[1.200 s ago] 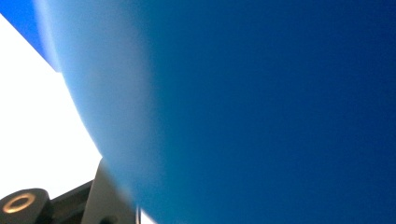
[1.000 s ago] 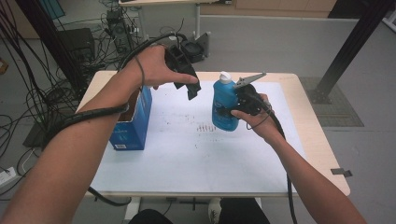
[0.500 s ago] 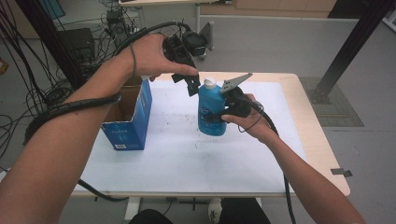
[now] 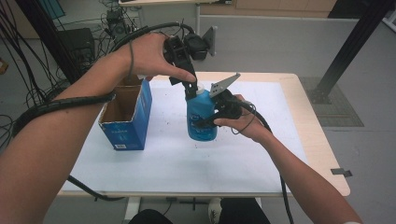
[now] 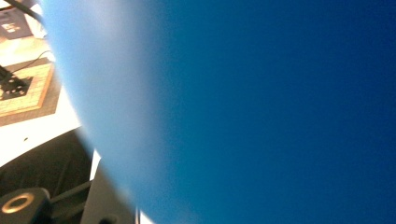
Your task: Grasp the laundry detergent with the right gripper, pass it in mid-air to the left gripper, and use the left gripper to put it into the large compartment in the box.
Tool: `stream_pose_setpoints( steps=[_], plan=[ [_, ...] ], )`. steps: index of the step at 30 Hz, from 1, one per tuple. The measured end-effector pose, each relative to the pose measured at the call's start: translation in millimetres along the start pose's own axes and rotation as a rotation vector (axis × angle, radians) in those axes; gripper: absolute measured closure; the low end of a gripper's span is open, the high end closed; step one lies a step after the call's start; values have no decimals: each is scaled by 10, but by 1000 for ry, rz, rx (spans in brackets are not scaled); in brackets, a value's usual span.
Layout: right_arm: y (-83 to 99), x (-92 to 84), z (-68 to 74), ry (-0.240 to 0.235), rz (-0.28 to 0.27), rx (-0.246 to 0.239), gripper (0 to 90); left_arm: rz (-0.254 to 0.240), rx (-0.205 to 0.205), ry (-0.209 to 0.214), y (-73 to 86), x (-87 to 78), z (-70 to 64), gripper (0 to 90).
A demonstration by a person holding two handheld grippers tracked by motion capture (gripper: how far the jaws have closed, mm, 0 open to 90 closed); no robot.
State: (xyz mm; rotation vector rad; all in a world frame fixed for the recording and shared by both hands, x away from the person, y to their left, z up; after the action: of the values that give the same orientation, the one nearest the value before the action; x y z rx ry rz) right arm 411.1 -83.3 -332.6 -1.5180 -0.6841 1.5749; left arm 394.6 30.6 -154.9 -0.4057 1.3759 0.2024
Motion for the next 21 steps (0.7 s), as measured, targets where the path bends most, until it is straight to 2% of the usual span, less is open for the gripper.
stream_pose_setpoints(
  steps=[6, 10, 11, 21],
  plan=[
    [-76, 55, 73, -39, -9, -23, 446, 39, 45, 25, -5, 21, -35, 50],
    [-137, 81, 119, -57, -14, -42, 446, 47, 75, 31, -15, 24, -22, 49],
    [-165, 94, 143, -66, -18, -50, 447, 42, 83, 43, -14, 31, -25, 48],
    [-224, 142, 219, -103, -21, -80, 446, 68, 118, 76, 23, 89, -44, 49]
  ],
)
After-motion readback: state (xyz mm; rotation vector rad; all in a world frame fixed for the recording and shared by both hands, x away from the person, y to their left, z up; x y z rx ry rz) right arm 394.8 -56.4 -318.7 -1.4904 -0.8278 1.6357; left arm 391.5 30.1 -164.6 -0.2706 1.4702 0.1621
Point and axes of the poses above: each handheld gripper's, and its own axes: x roughly forward along the jaws, y roughly out of its underside, z roughly to its left, the point moved 3 cm from there along x, roughly forward along the jaws, and after that the axes turned 4 degrees about -z, right-handed, at the moved point
